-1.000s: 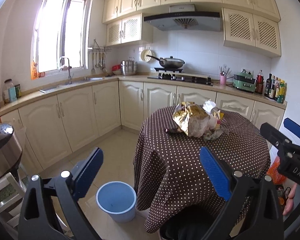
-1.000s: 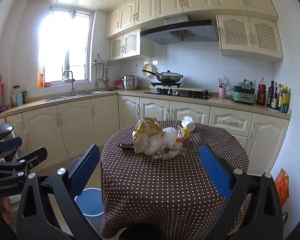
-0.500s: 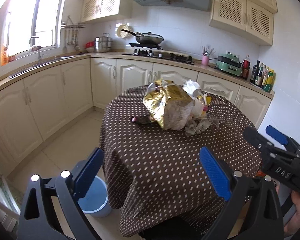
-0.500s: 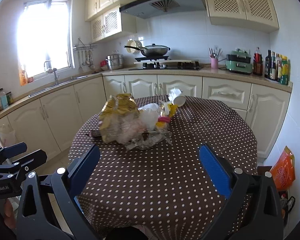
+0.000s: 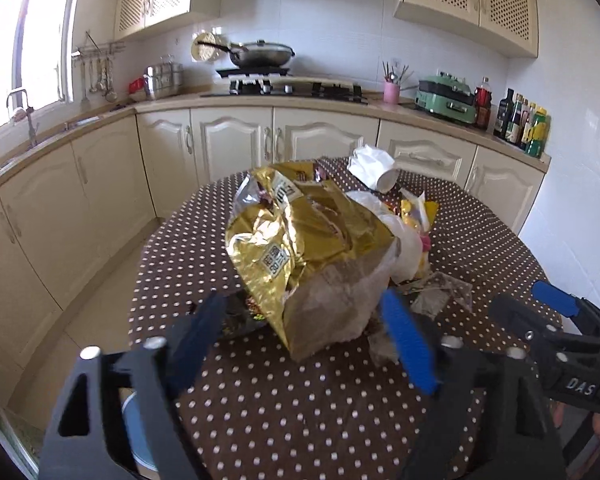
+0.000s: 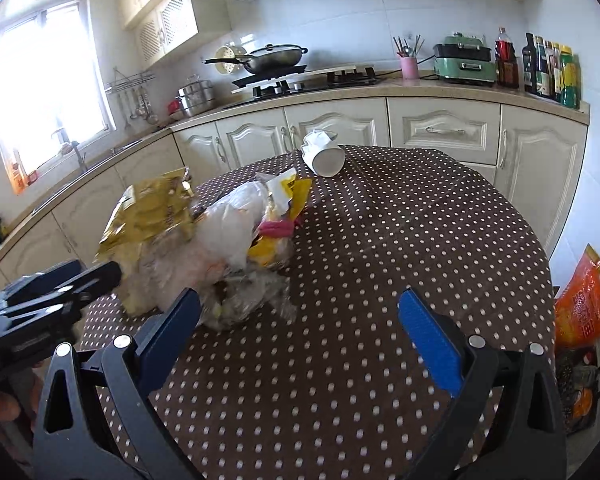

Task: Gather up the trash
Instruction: 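Grasp the gold snack bag with the left gripper while the right gripper grasps the clear plastic bag, then carry both bags over the blue bin and open both grippers to drop them, then return both tools to the table and grasp the dark snack wrapper with the left gripper, then grasp the white orange-print bag with the right gripper while the left carries the wrapper to the bin, then open both grippers over the blue bin to drop the wrapper and white bag, then return to the table and grasp the yellow-pink bag with the right gripper while the left grasps a wrapper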

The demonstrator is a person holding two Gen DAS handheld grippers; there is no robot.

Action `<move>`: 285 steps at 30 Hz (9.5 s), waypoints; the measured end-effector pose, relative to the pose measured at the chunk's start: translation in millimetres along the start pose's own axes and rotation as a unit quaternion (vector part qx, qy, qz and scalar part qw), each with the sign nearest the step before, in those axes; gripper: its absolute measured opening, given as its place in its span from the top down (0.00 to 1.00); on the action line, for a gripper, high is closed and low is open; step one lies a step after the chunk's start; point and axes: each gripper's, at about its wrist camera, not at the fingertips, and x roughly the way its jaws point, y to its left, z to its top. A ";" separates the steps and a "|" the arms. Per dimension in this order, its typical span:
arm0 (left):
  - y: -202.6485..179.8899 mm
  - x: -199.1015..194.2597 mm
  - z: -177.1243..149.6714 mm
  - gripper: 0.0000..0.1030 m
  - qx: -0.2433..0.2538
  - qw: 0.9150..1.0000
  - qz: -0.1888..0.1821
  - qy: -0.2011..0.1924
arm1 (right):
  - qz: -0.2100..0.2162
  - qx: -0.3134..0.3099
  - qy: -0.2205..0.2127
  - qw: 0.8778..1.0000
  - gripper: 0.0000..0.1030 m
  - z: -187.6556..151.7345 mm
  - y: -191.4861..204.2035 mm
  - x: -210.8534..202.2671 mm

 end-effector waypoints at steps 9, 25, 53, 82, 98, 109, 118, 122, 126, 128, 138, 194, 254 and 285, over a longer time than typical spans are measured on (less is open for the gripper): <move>10.3 20.3 7.4 0.94 -0.013 0.998 -0.054 -0.001 | 0.004 -0.004 0.008 1.000 0.07 7.6 5.8 19.5; 41.7 -87.5 -14.0 0.97 -0.049 0.990 -0.035 -0.124 | 0.081 0.031 0.115 0.990 0.64 8.0 12.3 68.9; 231.3 -125.2 -152.9 0.97 -0.208 0.974 0.076 -0.054 | 0.183 -0.211 0.075 0.957 0.74 -69.0 281.2 49.2; 371.1 75.8 -267.7 0.59 -0.338 0.926 0.081 0.149 | 0.115 -0.275 0.248 0.922 0.74 -209.3 353.5 278.5; 377.6 13.3 -250.1 0.51 -0.359 0.921 0.111 0.099 | 0.147 -0.260 0.212 0.930 0.63 -177.1 375.5 238.6; 335.3 -60.6 -196.2 0.48 -0.323 0.941 0.096 0.032 | 0.171 -0.235 0.143 0.946 0.54 -108.5 350.0 140.9; 246.1 -111.3 -133.7 0.46 -0.242 0.969 0.047 -0.030 | 0.138 -0.207 0.014 0.969 0.47 -49.4 274.4 20.5; 194.2 -114.5 -110.6 0.44 -0.189 0.981 0.019 -0.038 | 0.097 -0.182 -0.024 0.978 0.43 -35.8 222.3 -13.0; 140.5 -105.0 -86.3 0.41 -0.131 0.991 -0.006 -0.039 | 0.057 -0.145 -0.035 0.987 0.41 -26.2 167.2 -21.0; 123.9 -96.7 -79.6 0.40 -0.109 0.993 -0.011 -0.037 | 0.037 -0.127 -0.034 0.991 0.39 -26.2 145.1 -18.0; 69.2 -25.8 -52.0 0.40 0.021 0.999 0.035 -0.008 | 0.009 -0.049 0.005 0.999 0.30 -17.5 76.9 5.5; 222.2 -83.5 -126.5 1.00 -0.170 0.985 0.013 -0.019 | 0.199 -0.143 0.111 0.963 0.54 -52.3 266.7 46.3; 362.3 -40.3 -206.7 0.46 -0.291 0.945 0.147 0.043 | 0.163 -0.241 0.181 0.940 0.37 -156.0 380.0 180.7; 64.8 -39.8 -27.8 0.37 -0.071 0.996 -0.043 -0.018 | -0.008 -0.095 -0.003 0.995 0.34 9.6 69.7 1.5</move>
